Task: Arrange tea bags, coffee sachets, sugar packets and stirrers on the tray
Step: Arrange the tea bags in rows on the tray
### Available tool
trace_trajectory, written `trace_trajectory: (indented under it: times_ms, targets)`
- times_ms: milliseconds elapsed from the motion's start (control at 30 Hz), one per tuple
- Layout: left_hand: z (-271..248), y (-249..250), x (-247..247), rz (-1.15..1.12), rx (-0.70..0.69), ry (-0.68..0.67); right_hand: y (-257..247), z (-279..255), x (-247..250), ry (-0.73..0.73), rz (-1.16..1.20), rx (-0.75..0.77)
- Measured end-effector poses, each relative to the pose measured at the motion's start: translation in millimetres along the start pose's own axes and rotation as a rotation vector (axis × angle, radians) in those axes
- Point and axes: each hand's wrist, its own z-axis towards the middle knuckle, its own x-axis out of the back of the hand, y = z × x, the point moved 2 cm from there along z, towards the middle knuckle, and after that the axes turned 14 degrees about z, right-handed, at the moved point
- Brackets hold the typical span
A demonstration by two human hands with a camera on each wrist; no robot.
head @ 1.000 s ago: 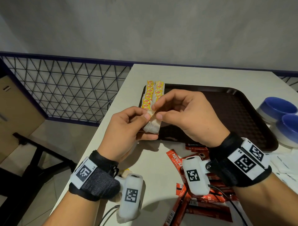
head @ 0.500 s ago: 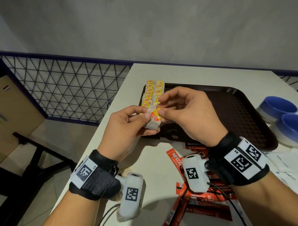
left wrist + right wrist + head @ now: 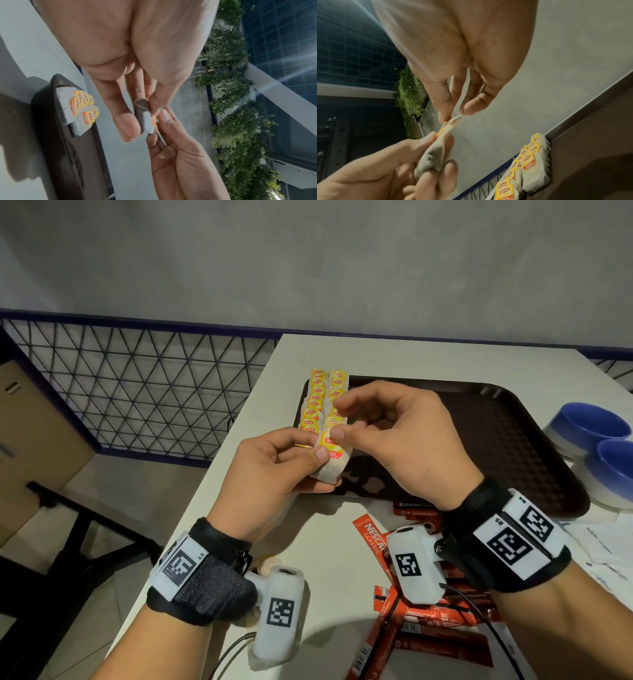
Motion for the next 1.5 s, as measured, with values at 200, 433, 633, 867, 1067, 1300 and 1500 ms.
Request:
trace_trajectory:
  times_ms: [200, 433, 633, 867, 1067, 1300, 1500]
  targets:
    - [0.5, -0.2, 1.3, -0.003, -0.004, 0.030, 1.2, 2.0, 3.3, -0.044, 0.117, -0.154]
    - [-0.7, 1.5, 0.3, 0.006, -0.022, 0.032, 6.4, 0.0, -1.6, -0.032, 0.103, -0.244]
    - [5.3, 1.8, 4.9, -0.007, -0.066, 0.130, 1.8, 7.3, 6.6, 0.030, 0.174, -0.256]
    - [9.4, 2.0, 20.0, 0.075, -0.067, 0.207, 17.8, 57.9, 17.6, -0.014, 0.003, -0.368]
    - [9.2, 1.9, 19.9, 0.126, -0.080, 0.197, 42.8, 73.8, 5.0, -0.243, -0.100, -0.570]
    - [11.4, -1.3, 22.7, 0.142, -0.102, 0.207, 57.4, 83.6, -0.7, -0.196, -0.156, -0.645]
    - [12.4, -1.7, 22.8, 0.143, -0.108, 0.198, 56.3, 92.5, -1.7, -0.161, -0.220, -0.627]
